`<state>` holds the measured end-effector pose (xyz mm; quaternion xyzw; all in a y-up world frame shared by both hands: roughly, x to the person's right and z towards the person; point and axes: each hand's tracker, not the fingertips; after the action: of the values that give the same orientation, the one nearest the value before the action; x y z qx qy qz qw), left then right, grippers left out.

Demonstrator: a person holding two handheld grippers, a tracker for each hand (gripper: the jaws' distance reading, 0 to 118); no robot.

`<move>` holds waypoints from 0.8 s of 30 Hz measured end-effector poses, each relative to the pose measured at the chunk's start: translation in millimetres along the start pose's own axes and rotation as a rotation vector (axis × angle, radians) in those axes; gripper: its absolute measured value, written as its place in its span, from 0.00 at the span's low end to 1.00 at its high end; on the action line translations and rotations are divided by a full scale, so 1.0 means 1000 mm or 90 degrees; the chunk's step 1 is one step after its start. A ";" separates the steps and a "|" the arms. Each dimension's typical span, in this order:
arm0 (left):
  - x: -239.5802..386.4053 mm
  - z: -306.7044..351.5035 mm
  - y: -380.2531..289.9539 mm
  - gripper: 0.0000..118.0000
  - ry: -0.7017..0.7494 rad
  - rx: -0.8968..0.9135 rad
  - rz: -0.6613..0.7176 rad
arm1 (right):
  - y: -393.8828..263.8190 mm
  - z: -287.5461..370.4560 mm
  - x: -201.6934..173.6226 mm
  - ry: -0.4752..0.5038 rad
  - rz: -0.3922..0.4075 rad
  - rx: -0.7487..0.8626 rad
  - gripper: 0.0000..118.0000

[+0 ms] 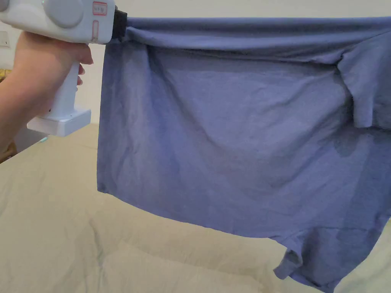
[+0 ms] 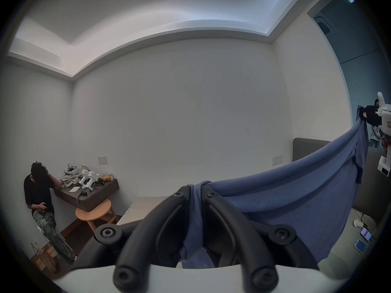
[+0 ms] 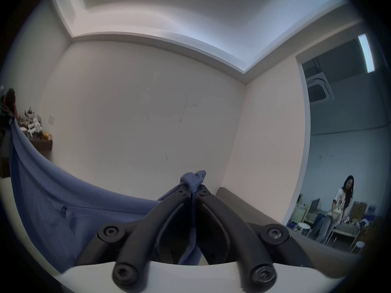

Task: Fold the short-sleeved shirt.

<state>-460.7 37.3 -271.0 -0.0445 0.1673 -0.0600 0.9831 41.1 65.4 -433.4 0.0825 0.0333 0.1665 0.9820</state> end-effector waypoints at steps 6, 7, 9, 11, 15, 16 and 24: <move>0.009 -0.061 -0.015 0.08 0.035 -0.027 -0.081 | -0.028 -0.036 -0.028 -0.002 -0.004 -0.027 0.05; 0.011 -0.069 -0.021 0.08 0.039 -0.030 -0.082 | -0.036 -0.041 -0.032 0.006 -0.016 -0.038 0.05; 0.010 -0.079 -0.039 0.08 0.038 -0.045 -0.078 | -0.055 -0.040 -0.045 0.019 -0.020 -0.060 0.05; 0.007 -0.088 -0.063 0.08 0.021 -0.080 -0.056 | -0.079 -0.042 -0.054 0.038 -0.007 -0.087 0.05; 0.009 -0.075 -0.137 0.08 0.012 -0.136 -0.053 | -0.132 -0.022 -0.077 0.084 -0.010 -0.146 0.05; 0.008 -0.074 -0.157 0.08 0.005 -0.158 -0.041 | -0.147 -0.018 -0.082 0.093 -0.015 -0.159 0.05; 0.003 -0.020 -0.319 0.08 -0.044 -0.315 0.009 | -0.275 0.063 -0.107 0.209 -0.035 -0.348 0.05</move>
<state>-497.1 -280.3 -256.2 -0.2849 0.1437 -0.0087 0.9477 34.2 -235.7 -414.5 -0.2129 0.1474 0.1538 0.9536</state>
